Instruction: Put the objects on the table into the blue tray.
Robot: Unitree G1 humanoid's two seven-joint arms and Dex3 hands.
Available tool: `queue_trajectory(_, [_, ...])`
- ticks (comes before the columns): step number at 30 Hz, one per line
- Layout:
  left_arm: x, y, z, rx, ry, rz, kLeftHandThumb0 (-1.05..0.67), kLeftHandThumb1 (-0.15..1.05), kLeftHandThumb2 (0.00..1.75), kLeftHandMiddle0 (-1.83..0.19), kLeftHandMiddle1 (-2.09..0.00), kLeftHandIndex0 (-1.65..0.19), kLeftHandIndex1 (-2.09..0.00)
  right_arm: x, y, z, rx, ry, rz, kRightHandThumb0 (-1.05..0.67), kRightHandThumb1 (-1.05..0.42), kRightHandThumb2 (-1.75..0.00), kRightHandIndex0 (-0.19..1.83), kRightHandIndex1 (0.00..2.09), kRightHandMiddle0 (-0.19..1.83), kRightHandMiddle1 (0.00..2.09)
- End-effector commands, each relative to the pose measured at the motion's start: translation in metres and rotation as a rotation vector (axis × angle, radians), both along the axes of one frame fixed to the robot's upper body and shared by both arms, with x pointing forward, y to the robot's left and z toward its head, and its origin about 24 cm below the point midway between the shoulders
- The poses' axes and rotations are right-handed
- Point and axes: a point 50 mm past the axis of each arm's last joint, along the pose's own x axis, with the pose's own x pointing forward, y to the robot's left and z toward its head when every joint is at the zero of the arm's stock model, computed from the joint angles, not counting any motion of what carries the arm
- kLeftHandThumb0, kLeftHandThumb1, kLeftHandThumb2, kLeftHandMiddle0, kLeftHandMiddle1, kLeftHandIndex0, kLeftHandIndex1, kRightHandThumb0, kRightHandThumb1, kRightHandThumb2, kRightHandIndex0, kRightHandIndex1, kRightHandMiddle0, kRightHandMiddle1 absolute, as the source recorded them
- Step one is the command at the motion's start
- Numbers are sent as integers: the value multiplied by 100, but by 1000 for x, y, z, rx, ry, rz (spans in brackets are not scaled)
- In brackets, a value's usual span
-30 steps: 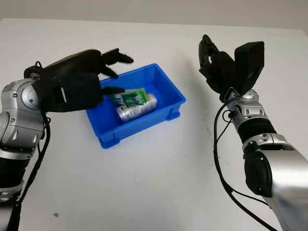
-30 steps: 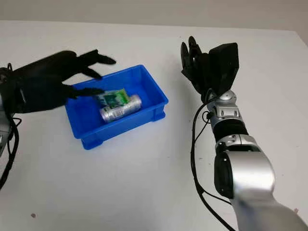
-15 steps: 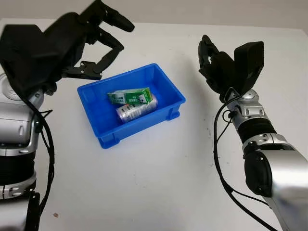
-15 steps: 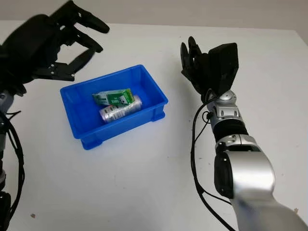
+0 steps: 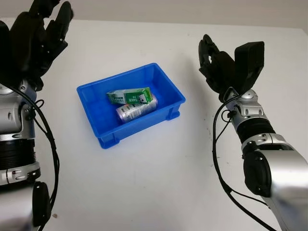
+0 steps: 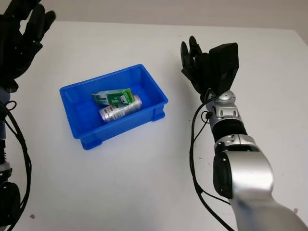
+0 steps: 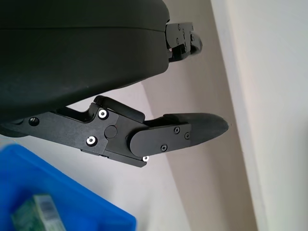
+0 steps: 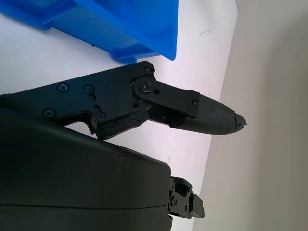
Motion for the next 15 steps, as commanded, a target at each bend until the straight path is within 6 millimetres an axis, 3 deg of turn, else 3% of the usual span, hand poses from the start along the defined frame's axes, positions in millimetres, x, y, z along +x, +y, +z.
queue_trajectory(1, [0,9,-8,33,27,38,-73,105,64,19,0,19,0,1,0,11,1,-47,-6,-75,-105,-71,-19,0,-19,0])
queue_trajectory(7, [6,10,-32,30,75,73,-74,105,66,19,0,19,0,1,-1,12,1,-61,-12,-77,-105,-72,-19,0,-19,0])
queue_trajectory(15, [10,0,-45,-20,102,52,-74,105,69,19,0,19,0,1,-2,15,9,-70,-9,-77,-105,-71,-19,0,-19,0])
